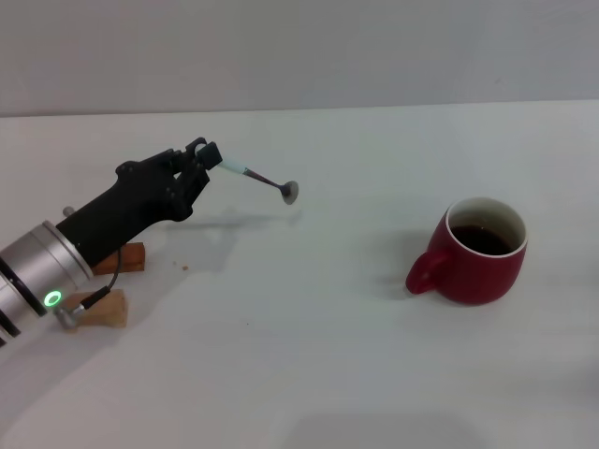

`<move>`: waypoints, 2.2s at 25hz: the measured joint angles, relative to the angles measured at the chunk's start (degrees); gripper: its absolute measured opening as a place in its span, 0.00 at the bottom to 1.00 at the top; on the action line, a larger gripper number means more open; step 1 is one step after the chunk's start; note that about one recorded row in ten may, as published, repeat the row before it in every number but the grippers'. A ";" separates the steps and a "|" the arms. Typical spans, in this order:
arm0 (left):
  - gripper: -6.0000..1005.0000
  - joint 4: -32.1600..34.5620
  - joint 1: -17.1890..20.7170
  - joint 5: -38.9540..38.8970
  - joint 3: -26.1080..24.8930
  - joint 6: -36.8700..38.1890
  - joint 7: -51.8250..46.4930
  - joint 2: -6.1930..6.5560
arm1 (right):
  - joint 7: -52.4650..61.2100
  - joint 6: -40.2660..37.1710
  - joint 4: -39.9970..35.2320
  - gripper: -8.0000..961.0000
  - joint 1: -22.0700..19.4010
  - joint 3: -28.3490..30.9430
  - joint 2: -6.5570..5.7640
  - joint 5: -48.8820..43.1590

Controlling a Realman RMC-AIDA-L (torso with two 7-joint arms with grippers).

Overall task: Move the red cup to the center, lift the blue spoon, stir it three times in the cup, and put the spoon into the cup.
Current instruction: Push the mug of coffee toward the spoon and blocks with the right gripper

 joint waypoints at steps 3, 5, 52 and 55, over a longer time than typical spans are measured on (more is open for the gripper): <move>0.14 1.24 0.10 0.19 0.00 0.99 -1.46 0.00 | 0.02 -0.02 -0.57 0.01 0.20 0.00 -0.10 -2.01; 0.14 1.77 0.35 0.08 -0.08 1.61 -1.88 0.00 | 0.02 0.11 -0.76 0.01 0.59 -0.01 -0.17 -3.65; 0.15 5.15 -1.10 -0.59 -1.31 6.76 -5.73 -0.09 | 11.69 9.43 -2.70 0.01 7.92 -29.05 -0.25 -6.51; 0.14 5.06 -1.06 -0.59 -1.32 6.76 -5.71 -0.09 | 12.04 9.44 -2.70 0.01 8.20 -30.23 -0.20 -6.52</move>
